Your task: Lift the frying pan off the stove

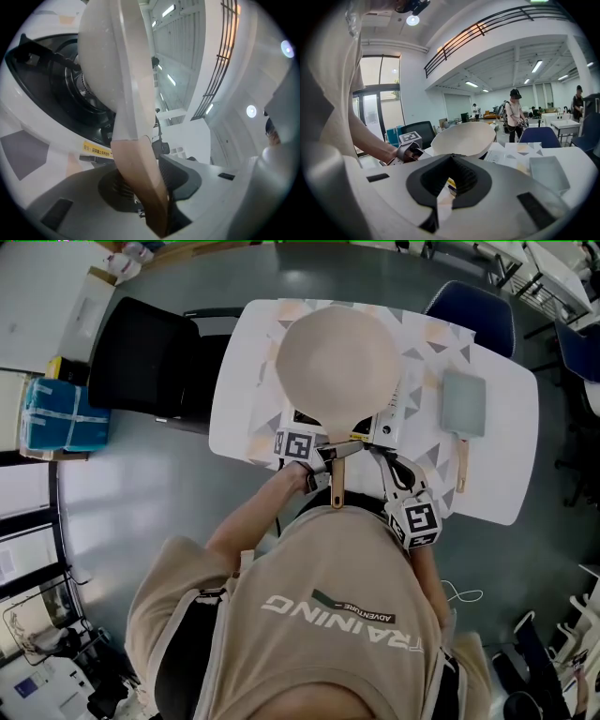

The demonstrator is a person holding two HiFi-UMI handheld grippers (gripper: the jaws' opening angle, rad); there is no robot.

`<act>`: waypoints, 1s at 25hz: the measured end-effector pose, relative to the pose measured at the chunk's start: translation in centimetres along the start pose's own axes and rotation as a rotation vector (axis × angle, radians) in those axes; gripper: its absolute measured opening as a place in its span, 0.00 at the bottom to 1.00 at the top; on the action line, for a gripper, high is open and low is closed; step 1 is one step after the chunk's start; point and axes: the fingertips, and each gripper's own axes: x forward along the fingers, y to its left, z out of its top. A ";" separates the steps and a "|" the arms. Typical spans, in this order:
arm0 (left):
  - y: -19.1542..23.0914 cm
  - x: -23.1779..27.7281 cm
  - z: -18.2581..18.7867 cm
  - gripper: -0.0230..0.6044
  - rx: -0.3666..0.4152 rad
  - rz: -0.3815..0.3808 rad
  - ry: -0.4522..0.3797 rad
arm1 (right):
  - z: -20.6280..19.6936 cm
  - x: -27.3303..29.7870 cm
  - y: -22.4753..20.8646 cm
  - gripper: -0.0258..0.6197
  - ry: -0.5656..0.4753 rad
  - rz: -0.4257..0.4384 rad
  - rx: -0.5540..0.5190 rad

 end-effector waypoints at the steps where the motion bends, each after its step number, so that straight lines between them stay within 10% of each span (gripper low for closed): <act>1: -0.3 -0.2 0.0 0.26 0.011 0.000 0.010 | 0.0 0.0 0.0 0.04 0.001 0.002 0.000; 25: -7.4 -3.2 0.8 0.31 0.084 -0.049 0.037 | 0.5 -1.5 -1.9 0.04 -0.048 -0.037 0.023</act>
